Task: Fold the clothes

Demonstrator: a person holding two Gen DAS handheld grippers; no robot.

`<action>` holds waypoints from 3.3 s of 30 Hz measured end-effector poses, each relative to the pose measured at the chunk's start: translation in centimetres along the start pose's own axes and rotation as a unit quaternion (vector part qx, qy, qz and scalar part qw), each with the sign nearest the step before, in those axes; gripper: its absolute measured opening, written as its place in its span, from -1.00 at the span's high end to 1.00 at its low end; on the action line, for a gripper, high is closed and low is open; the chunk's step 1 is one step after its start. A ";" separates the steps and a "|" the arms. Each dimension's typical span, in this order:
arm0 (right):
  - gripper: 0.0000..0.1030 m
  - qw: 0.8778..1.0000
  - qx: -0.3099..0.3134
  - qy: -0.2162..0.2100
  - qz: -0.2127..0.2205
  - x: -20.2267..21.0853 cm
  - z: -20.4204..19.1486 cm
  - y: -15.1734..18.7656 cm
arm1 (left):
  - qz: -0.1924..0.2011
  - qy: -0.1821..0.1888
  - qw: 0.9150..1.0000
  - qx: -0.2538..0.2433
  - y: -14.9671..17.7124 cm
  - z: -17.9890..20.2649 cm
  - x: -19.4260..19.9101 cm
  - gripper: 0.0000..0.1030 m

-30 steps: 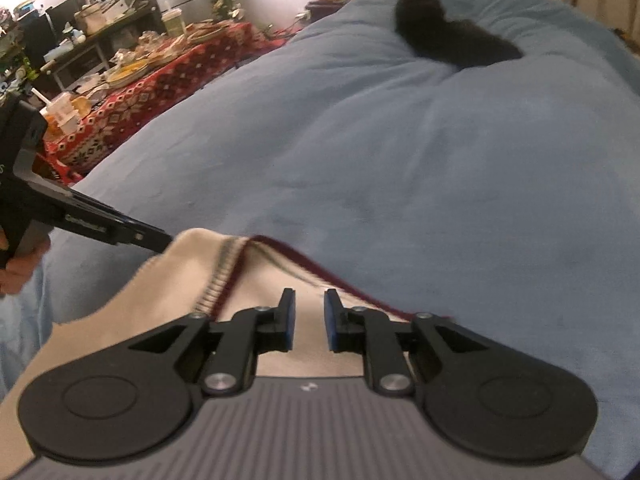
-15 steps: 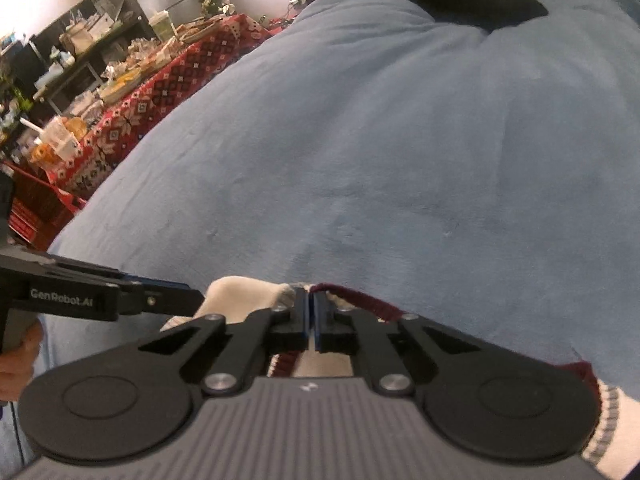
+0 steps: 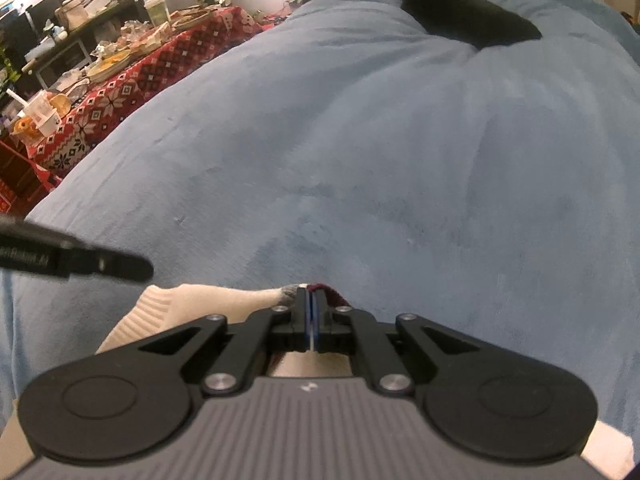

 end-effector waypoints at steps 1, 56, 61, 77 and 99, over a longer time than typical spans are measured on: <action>0.98 1.000 0.000 -0.001 -0.001 -0.1 0.0 0.0 | -0.004 0.007 1.000 0.005 0.2 -0.1 0.0 0.80; 0.97 1.000 -0.019 -0.004 -0.002 0.7 1.4 2.2 | 0.016 -0.086 0.956 -0.280 3.9 10.1 -2.6 0.96; 1.00 1.000 -0.027 -0.001 0.006 1.0 2.0 2.3 | 0.066 -0.107 0.973 -0.192 0.9 6.7 0.6 0.96; 0.99 0.996 0.009 -0.081 0.043 1.8 -2.0 1.2 | 0.015 -0.051 0.995 -0.084 -1.4 -0.2 -1.7 0.88; 0.81 0.992 -0.102 0.078 0.012 13.8 11.9 10.7 | 0.006 -0.050 0.994 -0.101 -0.3 1.3 2.9 0.15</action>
Point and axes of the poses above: each gripper's, at about its wrist camera, not at the fingertips, and x roughly against the way its jaws point, z to its right, y to its underside, the point moved 3 cm from there along -x, roughly the way its jaws point, and after that the axes turned 11 degrees about -z, right-handed, at the moved point
